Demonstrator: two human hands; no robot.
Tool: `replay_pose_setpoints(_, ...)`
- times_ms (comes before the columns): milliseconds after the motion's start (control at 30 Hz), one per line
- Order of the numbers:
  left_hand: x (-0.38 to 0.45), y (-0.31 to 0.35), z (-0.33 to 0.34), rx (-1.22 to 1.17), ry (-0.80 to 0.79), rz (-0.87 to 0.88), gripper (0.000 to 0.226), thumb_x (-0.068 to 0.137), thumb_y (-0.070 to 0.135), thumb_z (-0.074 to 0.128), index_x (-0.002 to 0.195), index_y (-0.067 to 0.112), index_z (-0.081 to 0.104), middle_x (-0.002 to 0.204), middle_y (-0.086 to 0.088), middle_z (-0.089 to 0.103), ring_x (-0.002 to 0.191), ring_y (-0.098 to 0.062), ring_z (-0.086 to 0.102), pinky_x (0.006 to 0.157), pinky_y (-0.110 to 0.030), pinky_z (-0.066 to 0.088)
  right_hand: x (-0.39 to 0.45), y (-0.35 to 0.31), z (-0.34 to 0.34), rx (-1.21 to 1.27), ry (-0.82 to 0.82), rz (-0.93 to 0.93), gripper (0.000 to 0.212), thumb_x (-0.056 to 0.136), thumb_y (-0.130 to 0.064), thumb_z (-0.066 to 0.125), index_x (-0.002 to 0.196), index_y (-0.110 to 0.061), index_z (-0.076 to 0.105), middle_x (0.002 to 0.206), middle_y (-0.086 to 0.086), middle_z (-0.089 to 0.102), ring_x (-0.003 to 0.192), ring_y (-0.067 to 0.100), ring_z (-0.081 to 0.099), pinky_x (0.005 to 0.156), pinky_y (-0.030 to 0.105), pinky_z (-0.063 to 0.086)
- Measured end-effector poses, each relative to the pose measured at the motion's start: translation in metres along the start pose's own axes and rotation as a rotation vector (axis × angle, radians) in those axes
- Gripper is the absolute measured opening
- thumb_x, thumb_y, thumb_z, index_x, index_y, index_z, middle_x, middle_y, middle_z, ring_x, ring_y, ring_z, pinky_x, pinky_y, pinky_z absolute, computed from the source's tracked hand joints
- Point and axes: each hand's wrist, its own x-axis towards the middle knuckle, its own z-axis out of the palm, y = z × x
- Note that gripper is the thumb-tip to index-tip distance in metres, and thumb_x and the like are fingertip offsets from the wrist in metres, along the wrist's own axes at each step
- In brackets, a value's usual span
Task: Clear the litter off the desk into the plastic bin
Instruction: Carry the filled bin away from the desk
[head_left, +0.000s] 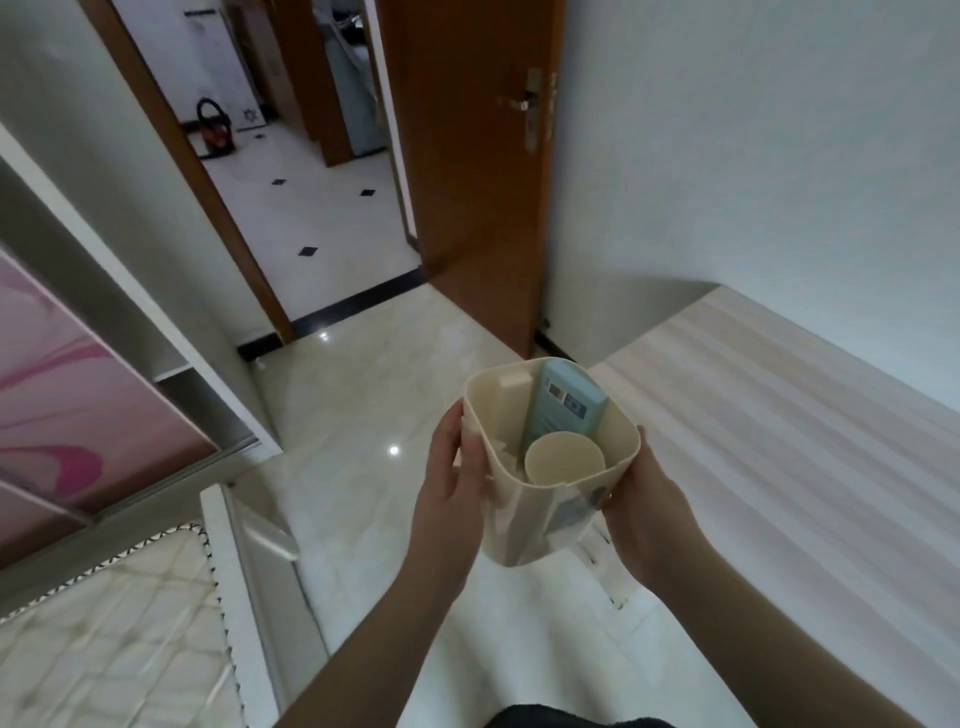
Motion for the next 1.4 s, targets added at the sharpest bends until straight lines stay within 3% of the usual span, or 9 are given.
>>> replay_pose_setpoints(167,0.027,0.005,-0.008,0.087,0.017,0.014,0.025,0.090,0.066,0.034,0.113,0.073,0.040,0.119,0.035,0.044,0.106,0.021,0.046,0.072,-0.001,0.043,0.027,-0.004,0.011,0.009,-0.032,-0.008,0.040,0.102,-0.041,0.031,0.122,-0.031,0.063,0.121,0.002,0.068,0.116,0.020,0.061,0.098,0.040,0.045)
replay_pose_setpoints(267,0.051,0.002,-0.005,0.104,-0.023,0.029,0.033,0.097,0.057,0.032,0.127,0.059,0.045,0.128,0.022,0.050,0.114,0.003,0.053,0.087,-0.019,0.050,0.045,-0.006,0.006,0.005,-0.038,-0.005,0.039,0.102,-0.040,0.030,0.125,-0.032,0.061,0.122,0.000,0.067,0.117,0.020,0.060,0.095,0.038,0.045)
replay_pose_setpoints(333,0.067,0.003,0.000,0.111,-0.036,-0.020,0.040,0.093,0.062,0.031,0.131,0.056,0.042,0.134,0.014,0.045,0.114,0.006,0.051,0.084,-0.014,0.049,0.060,-0.009,0.004,-0.020,-0.040,-0.019,0.037,0.101,-0.041,0.032,0.119,-0.037,0.064,0.119,-0.003,0.068,0.113,0.016,0.062,0.094,0.037,0.047)
replay_pose_setpoints(433,0.099,0.004,0.004,0.069,-0.088,-0.050,0.026,0.091,0.062,0.036,0.113,0.070,0.047,0.116,0.034,0.055,0.102,0.019,0.053,0.069,-0.005,0.047,0.087,-0.019,0.000,-0.089,-0.012,-0.029,0.031,0.097,-0.050,0.038,0.115,-0.041,0.061,0.117,-0.010,0.067,0.113,0.015,0.061,0.094,0.036,0.048)
replay_pose_setpoints(633,0.172,-0.005,0.021,0.021,-0.123,-0.152,0.032,0.097,0.057,0.036,0.128,0.064,0.043,0.125,0.038,0.053,0.115,0.010,0.053,0.088,-0.023,0.051,0.162,-0.059,-0.011,-0.223,-0.067,-0.048,0.026,0.088,-0.066,0.041,0.106,-0.058,0.058,0.107,-0.027,0.064,0.106,0.004,0.061,0.084,0.026,0.049)
replay_pose_setpoints(900,0.253,-0.006,0.037,-0.036,-0.040,-0.228,0.030,0.098,0.052,0.040,0.125,0.048,0.052,0.130,0.012,0.058,0.117,-0.008,0.058,0.094,-0.032,0.052,0.243,-0.093,-0.015,-0.280,-0.116,-0.048,0.032,0.099,-0.055,0.029,0.124,-0.056,0.049,0.117,-0.025,0.062,0.106,-0.001,0.060,0.086,0.026,0.047)
replay_pose_setpoints(1133,0.306,-0.017,0.010,-0.060,0.043,-0.253,0.031,0.101,0.045,0.039,0.128,0.042,0.053,0.122,0.017,0.063,0.112,-0.003,0.060,0.088,-0.029,0.054,0.294,-0.096,0.026,-0.316,-0.145,-0.083,0.030,0.103,-0.044,0.029,0.122,-0.051,0.051,0.106,-0.028,0.064,0.096,-0.006,0.062,0.072,0.015,0.053)
replay_pose_setpoints(1233,0.338,-0.024,-0.014,-0.046,0.020,-0.274,0.032,0.101,0.045,0.038,0.130,0.043,0.052,0.116,0.027,0.064,0.110,0.003,0.059,0.077,-0.018,0.055,0.321,-0.092,0.050,-0.340,-0.146,-0.098,0.032,0.104,-0.043,0.027,0.125,-0.047,0.050,0.113,-0.024,0.063,0.102,-0.002,0.062,0.080,0.020,0.051)
replay_pose_setpoints(1400,0.400,-0.031,-0.063,-0.060,-0.038,-0.273,0.049,0.086,0.064,0.051,0.131,0.045,0.050,0.131,0.018,0.058,0.120,-0.005,0.056,0.089,-0.029,0.051,0.378,-0.081,0.103,-0.304,-0.092,-0.112,0.028,0.103,-0.038,0.034,0.118,-0.043,0.057,0.106,-0.020,0.067,0.097,0.002,0.065,0.077,0.025,0.052)
